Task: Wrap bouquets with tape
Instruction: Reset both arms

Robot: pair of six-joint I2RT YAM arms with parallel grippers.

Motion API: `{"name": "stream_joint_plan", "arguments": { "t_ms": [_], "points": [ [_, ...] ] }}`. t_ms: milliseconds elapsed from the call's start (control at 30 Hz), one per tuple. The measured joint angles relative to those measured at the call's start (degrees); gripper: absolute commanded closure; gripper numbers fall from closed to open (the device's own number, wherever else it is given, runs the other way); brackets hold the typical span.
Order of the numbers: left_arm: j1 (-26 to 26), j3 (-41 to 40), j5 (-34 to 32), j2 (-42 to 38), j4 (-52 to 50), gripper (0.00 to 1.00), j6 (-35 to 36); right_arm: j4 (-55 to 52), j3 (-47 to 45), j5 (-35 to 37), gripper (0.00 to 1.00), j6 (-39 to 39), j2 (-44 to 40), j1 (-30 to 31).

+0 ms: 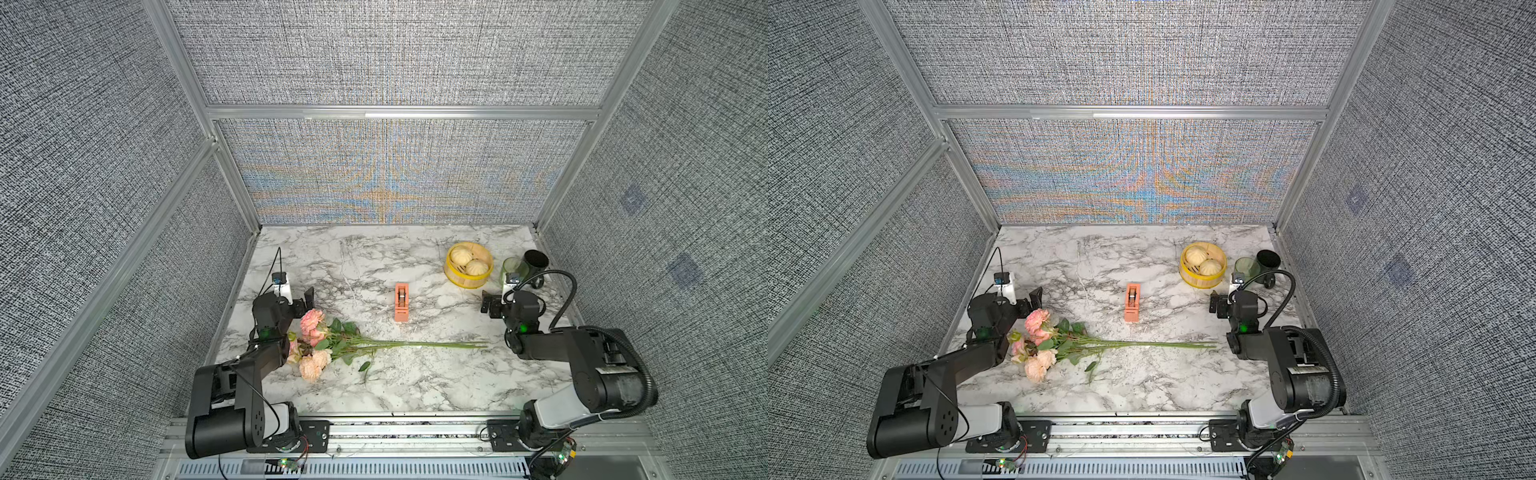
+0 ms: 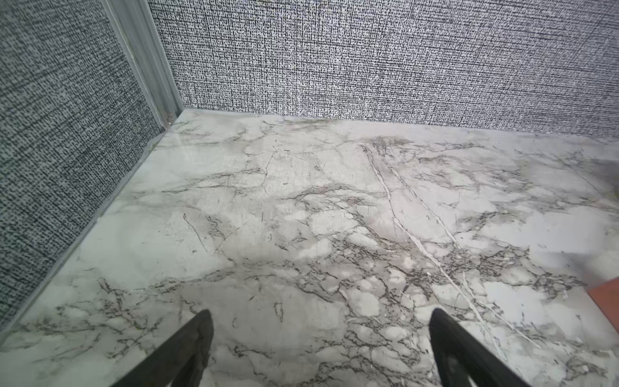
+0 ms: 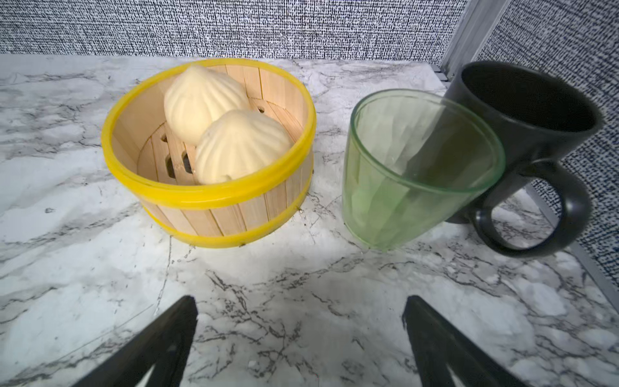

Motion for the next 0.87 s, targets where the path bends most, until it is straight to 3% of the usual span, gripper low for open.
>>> {"name": "stream_joint_plan", "arguments": {
  "t_ms": [100, 167, 367, 867],
  "points": [
    [-0.81, -4.24, -0.28, 10.36, 14.43, 0.00, 0.00, 0.07, 0.00, 0.02, 0.01, 0.00, -0.07, 0.02],
    [-0.31, -5.70, 0.50, 15.23, 17.40, 0.00, -0.79, 0.09, 0.00, 0.11, 0.01, 0.00, -0.07, 0.02],
    [-1.22, -1.11, 0.39, 12.52, 20.57, 0.00, -1.03, 0.20, 0.00, 0.48, 0.01, -0.02, -0.07, 0.04],
    [-1.99, 1.70, -1.68, 12.59, 14.99, 0.00, -0.02, 0.09, 0.39, 0.83, 0.01, -0.02, 0.22, 0.04]
  ]
}}
